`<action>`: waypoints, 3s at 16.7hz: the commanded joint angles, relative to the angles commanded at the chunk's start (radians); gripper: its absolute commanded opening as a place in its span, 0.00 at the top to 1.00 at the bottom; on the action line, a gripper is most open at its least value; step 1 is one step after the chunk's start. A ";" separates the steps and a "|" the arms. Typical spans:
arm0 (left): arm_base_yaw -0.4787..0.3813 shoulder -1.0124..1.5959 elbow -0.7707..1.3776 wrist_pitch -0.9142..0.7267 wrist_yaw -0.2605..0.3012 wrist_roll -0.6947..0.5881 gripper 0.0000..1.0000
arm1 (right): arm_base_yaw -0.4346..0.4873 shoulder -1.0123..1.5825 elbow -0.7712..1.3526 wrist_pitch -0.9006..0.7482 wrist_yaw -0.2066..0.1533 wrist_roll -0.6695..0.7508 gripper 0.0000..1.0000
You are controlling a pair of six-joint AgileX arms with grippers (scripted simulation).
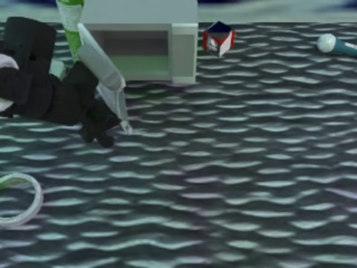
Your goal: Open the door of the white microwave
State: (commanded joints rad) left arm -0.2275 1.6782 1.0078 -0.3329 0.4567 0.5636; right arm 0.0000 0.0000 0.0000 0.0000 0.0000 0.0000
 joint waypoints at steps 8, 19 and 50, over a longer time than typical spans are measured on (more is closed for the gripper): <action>0.024 0.002 0.011 -0.032 0.037 0.064 1.00 | 0.000 0.000 0.000 0.000 0.000 0.000 0.00; 0.033 0.005 0.012 -0.044 0.045 0.082 1.00 | 0.000 0.000 0.000 0.000 0.000 0.000 0.00; 0.038 0.006 0.014 -0.051 0.051 0.094 1.00 | 0.000 0.000 0.000 0.000 0.000 0.000 0.00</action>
State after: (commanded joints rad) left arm -0.1896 1.6844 1.0214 -0.3840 0.5075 0.6572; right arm 0.0000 0.0000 0.0000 0.0000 0.0000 0.0000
